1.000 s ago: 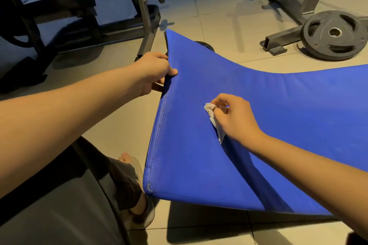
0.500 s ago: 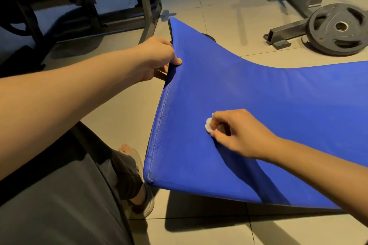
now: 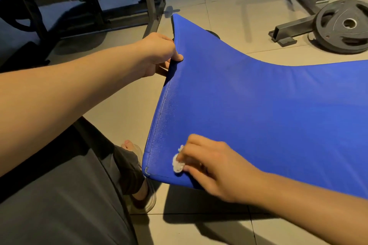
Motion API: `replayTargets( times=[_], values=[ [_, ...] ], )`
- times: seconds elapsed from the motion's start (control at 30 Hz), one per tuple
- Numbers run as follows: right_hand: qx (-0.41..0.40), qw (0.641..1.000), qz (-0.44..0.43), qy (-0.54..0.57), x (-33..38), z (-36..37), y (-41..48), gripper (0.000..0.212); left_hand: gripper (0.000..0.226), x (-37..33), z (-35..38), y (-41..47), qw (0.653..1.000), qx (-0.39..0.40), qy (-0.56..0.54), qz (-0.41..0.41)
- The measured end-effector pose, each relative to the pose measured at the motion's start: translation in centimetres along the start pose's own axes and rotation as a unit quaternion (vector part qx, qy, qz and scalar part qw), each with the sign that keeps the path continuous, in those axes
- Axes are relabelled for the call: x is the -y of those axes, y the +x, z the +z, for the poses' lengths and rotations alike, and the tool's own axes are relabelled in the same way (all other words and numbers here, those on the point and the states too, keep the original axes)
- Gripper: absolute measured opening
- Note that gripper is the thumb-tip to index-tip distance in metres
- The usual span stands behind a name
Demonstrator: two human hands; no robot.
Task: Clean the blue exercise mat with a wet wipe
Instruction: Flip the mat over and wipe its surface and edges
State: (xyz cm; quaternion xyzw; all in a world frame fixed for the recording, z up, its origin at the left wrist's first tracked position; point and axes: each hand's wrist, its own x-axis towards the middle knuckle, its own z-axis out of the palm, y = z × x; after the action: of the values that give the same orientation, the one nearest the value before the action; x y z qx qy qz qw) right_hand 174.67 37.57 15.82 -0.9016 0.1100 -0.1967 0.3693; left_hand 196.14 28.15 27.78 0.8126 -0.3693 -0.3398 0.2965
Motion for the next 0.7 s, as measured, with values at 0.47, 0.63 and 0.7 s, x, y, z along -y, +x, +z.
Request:
replayTargets(
  times=[0.47, 0.63, 0.7],
  values=[
    [-0.045, 0.997, -0.015, -0.053, 1.9, 2.8, 0.4, 0.011, 0.021, -0.5, 1.3, -0.7, 1.0, 0.004, -0.028, 0.013],
    [-0.093, 0.991, -0.004, -0.094, 0.8, 0.6, 1.8, 0.006, 0.017, -0.5, 0.8, -0.7, 0.998, 0.0, -0.051, 0.03],
    [-0.233, 0.968, 0.047, -0.084, -0.3, -1.4, 3.1, 0.011, 0.014, -0.5, 1.0, -0.9, 0.998, 0.001, -0.057, 0.032]
  ],
)
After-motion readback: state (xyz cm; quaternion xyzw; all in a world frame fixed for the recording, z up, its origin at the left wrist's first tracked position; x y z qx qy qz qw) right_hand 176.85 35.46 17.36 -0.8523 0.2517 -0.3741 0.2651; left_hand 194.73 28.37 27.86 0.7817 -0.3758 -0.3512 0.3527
